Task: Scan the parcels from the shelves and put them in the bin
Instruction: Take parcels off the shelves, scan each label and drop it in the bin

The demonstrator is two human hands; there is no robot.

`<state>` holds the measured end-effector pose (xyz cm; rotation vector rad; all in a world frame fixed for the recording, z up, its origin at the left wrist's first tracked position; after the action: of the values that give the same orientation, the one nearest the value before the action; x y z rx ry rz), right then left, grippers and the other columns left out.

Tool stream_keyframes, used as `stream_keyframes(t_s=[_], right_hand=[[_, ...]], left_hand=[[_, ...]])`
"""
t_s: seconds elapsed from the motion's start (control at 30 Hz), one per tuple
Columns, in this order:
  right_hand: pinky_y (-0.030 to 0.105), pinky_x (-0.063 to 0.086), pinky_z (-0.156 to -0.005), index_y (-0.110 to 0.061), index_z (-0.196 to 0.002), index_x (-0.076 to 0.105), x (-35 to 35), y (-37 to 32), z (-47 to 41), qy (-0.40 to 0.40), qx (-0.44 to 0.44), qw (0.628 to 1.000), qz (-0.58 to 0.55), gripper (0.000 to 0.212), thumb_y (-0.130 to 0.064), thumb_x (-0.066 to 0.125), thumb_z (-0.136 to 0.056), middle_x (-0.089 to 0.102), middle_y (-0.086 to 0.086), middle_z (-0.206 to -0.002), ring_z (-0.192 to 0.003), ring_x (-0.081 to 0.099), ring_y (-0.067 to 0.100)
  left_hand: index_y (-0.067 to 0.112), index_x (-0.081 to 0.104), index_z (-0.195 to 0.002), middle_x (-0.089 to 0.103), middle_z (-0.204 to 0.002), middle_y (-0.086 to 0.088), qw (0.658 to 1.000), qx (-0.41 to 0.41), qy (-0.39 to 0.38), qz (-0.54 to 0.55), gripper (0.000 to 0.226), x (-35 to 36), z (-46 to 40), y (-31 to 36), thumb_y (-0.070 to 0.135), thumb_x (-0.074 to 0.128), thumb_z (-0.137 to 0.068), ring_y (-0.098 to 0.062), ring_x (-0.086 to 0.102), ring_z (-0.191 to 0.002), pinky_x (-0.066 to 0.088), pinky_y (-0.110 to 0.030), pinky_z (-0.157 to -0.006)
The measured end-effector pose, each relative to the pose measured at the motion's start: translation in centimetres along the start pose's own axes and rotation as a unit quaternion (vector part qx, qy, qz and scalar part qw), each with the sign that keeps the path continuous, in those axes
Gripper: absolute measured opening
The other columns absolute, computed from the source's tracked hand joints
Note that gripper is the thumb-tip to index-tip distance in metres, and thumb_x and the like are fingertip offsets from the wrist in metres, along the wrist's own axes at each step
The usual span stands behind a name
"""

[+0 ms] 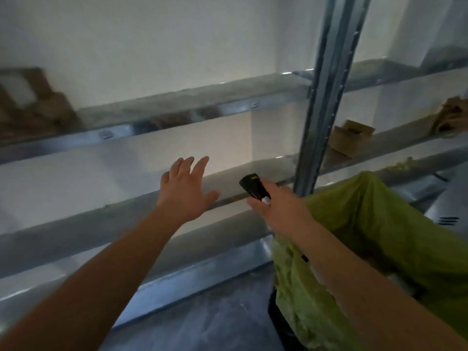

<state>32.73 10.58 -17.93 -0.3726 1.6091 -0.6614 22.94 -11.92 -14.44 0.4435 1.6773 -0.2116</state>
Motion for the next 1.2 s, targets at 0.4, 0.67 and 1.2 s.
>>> stream_keyframes(t_s=[0.4,0.67,1.2], right_hand=[[0.040,0.056,-0.079,-0.048,-0.150,0.038,9.7,-25.1,4.9,-0.066,-0.208,0.976,-0.020,0.061,-0.071,0.050,-0.095,0.053,0.006,-0.107,-0.087,0.059,0.023],[0.035,0.054,-0.075,-0.045,-0.153,0.040,9.4,-36.1,6.9,-0.029,-0.289,0.956,-0.026,0.064,-0.069,0.051,-0.095,0.060,0.004,-0.111,-0.089,0.061,0.018],[0.037,0.055,-0.084,-0.032,-0.136,0.062,6.3,-41.5,-5.5,-0.031,-0.325,0.945,-0.030,0.049,-0.058,0.061,-0.095,0.070,-0.001,-0.118,-0.097,0.064,0.018]], left_hand=[[0.038,0.009,-0.165,0.014,-0.173,-0.004,0.976,-0.196,0.085,-0.049,0.094,-12.9,19.8,-20.5,0.074,0.055,-0.091,-0.030,0.007,-0.160,0.018,-0.055,-0.125],[0.037,0.013,-0.163,0.019,-0.171,-0.005,0.961,-0.224,0.154,-0.042,0.093,-20.4,24.0,-24.8,0.073,0.058,-0.091,-0.031,0.010,-0.159,0.019,-0.058,-0.124],[0.042,0.022,-0.161,0.031,-0.165,-0.003,0.965,-0.209,0.151,0.045,0.089,-25.1,12.4,-28.5,0.061,0.070,-0.089,-0.033,0.025,-0.153,0.028,-0.056,-0.121]])
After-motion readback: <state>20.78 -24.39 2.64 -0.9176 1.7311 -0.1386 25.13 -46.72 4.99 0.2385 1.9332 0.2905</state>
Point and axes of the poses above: each hand's wrist, its own z-axis away from the middle knuckle, its own x-axis out of the palm, y = z × x, the point moved 1 cm from there along -z, towards the middle knuckle
